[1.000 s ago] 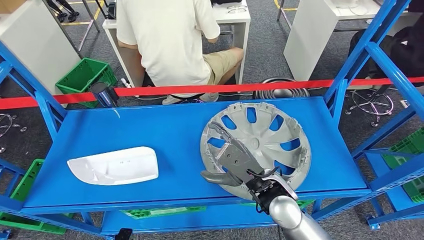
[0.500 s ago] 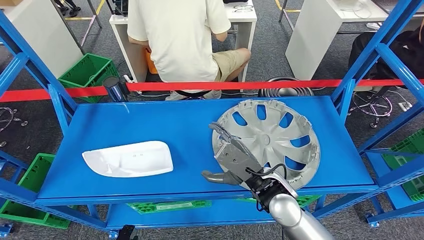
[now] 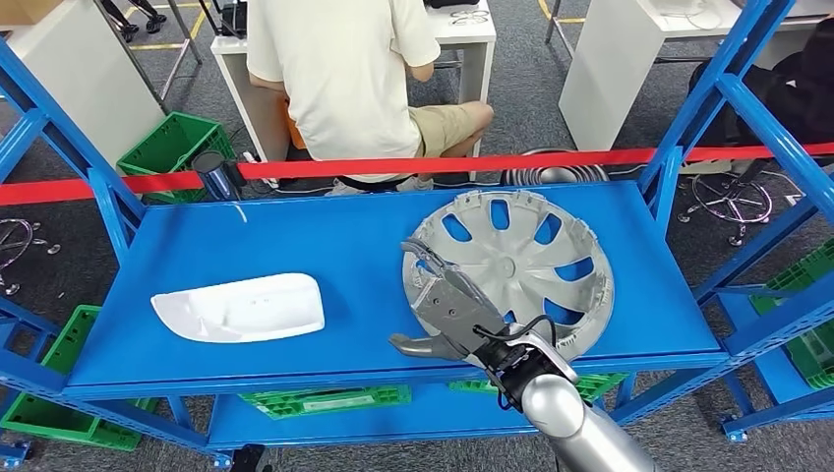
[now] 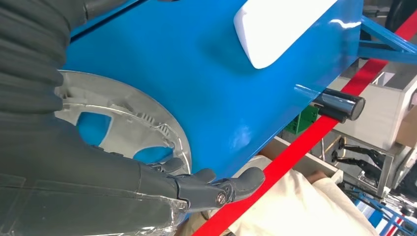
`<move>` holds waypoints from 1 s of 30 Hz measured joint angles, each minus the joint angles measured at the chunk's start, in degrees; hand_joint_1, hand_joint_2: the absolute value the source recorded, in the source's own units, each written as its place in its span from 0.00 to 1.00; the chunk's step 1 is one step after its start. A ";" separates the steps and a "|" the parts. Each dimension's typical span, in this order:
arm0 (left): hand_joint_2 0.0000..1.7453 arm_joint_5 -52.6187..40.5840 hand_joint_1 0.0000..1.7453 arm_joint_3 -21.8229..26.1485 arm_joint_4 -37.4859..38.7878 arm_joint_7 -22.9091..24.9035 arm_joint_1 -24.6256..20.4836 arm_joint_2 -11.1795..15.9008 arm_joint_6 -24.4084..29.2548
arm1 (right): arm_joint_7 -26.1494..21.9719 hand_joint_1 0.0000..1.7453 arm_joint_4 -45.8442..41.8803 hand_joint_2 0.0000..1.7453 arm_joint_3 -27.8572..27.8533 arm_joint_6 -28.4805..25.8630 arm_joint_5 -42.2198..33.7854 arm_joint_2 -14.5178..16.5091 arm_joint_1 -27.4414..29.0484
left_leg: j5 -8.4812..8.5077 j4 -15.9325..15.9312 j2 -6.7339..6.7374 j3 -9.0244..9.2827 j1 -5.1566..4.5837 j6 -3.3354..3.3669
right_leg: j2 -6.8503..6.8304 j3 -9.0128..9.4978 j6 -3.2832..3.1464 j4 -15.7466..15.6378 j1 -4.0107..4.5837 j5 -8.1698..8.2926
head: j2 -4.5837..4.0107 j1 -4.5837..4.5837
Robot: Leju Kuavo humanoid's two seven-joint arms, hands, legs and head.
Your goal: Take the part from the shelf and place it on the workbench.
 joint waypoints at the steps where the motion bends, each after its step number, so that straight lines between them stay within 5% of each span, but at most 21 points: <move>1: 0.00 0.00 0.00 -0.01 0.00 -0.03 -0.03 0.05 0.00 | -0.07 0.00 0.03 1.00 0.03 0.00 0.01 0.05 -0.21 | 1.01 -3.30 -0.01 1.59 -0.15 0.34 | 0.04 -0.09 0.16 0.00 0.13 0.00 | 0.00 0.01; 5: 0.00 0.02 0.00 -0.02 0.00 -0.11 0.00 0.15 0.00 | -0.22 0.00 0.16 1.00 0.21 0.00 0.02 0.21 -0.60 | 1.37 -6.40 0.00 2.65 -0.61 1.76 | -0.02 -0.67 1.53 -0.14 0.28 0.01 | 0.00 0.01; 7: 0.00 0.02 0.00 -0.02 -0.01 -0.13 -0.06 0.13 0.00 | -0.28 0.00 0.22 1.00 0.26 -0.01 0.04 0.23 -0.79 | 1.89 -7.37 0.04 3.05 -0.46 2.71 | -0.06 -1.74 1.61 1.86 0.29 -1.20 | 0.00 0.10; 10: 0.00 0.17 0.00 -0.03 -0.01 -0.08 -0.21 0.12 0.02 | -0.32 0.00 0.48 1.00 0.43 -0.09 0.61 0.03 -0.98 | 2.38 -7.75 0.12 3.04 -0.59 3.41 | -0.06 -7.04 0.78 12.65 0.29 -5.72 | 0.00 0.29; 12: 0.00 0.46 0.00 -0.04 0.00 0.00 -0.17 0.04 0.40 | -0.16 0.00 0.77 1.00 0.63 -0.25 1.38 -0.23 -0.94 | 2.41 -7.60 0.04 2.78 -0.72 3.45 | -0.06 -9.00 1.10 16.62 0.28 -6.68 | 0.00 0.30; 13: 0.00 0.59 0.00 -0.05 0.00 -0.03 -0.15 -0.04 0.71 | -0.01 0.00 0.89 1.00 0.70 -0.37 1.80 -0.36 -0.94 | 2.39 -7.47 -0.02 2.66 -0.74 3.44 | -0.07 -8.32 1.59 15.23 0.26 -5.83 | 0.00 0.30; 15: 0.00 0.68 0.00 -0.05 -0.01 -0.25 -0.13 -0.28 1.39 | 0.30 0.00 0.97 1.00 0.74 -0.57 2.46 -0.57 -0.97 | 2.26 -7.00 -0.13 2.39 -0.77 3.23 | -0.08 -4.43 2.51 7.55 0.19 -2.87 | 0.00 0.31; 18: 0.00 0.90 0.00 -0.18 -0.03 -0.70 -0.09 -0.52 2.38 | 0.68 0.00 1.09 1.00 0.71 -0.72 3.53 -0.86 -0.98 | 2.02 -5.92 -0.18 1.63 -1.09 2.36 | 0.02 -1.18 2.04 0.85 0.41 -0.57 | 0.00 0.24; 22: 0.00 1.44 0.00 -0.53 -0.04 -0.98 0.14 -0.71 3.03 | 1.56 0.00 1.72 1.00 0.69 -0.79 6.92 -1.24 -0.98 | 0.97 -4.29 -0.13 0.73 -0.75 1.09 | 0.05 -1.37 0.70 0.64 0.11 0.27 | 0.00 0.20; 26: 0.00 2.11 0.00 -0.63 -0.04 -1.13 0.27 -0.80 3.32 | 3.63 0.00 2.60 1.00 1.00 -0.81 13.20 -1.39 -1.32 | -5.67 8.82 -0.04 -4.69 -0.31 -0.05 | -0.01 -1.53 0.24 0.63 0.06 0.50 | 0.00 0.09; 28: 0.00 2.40 0.00 -0.74 -0.04 -1.20 0.39 -0.79 3.46 | 4.89 0.00 3.09 1.00 1.19 -0.83 16.71 -1.59 -1.42 | -5.15 10.02 -0.04 -4.91 -0.28 -0.03 | 0.00 -1.51 0.24 0.64 0.13 0.51 | 0.00 0.09; 30: 0.00 2.70 0.00 -0.95 -0.04 -1.26 0.40 -0.75 3.51 | 6.45 0.00 3.34 1.00 1.42 -0.69 20.65 -1.82 -1.69 | -1.55 2.94 -0.05 -1.16 -0.36 0.60 | 0.08 -1.37 0.27 0.62 0.15 0.51 | 0.00 0.09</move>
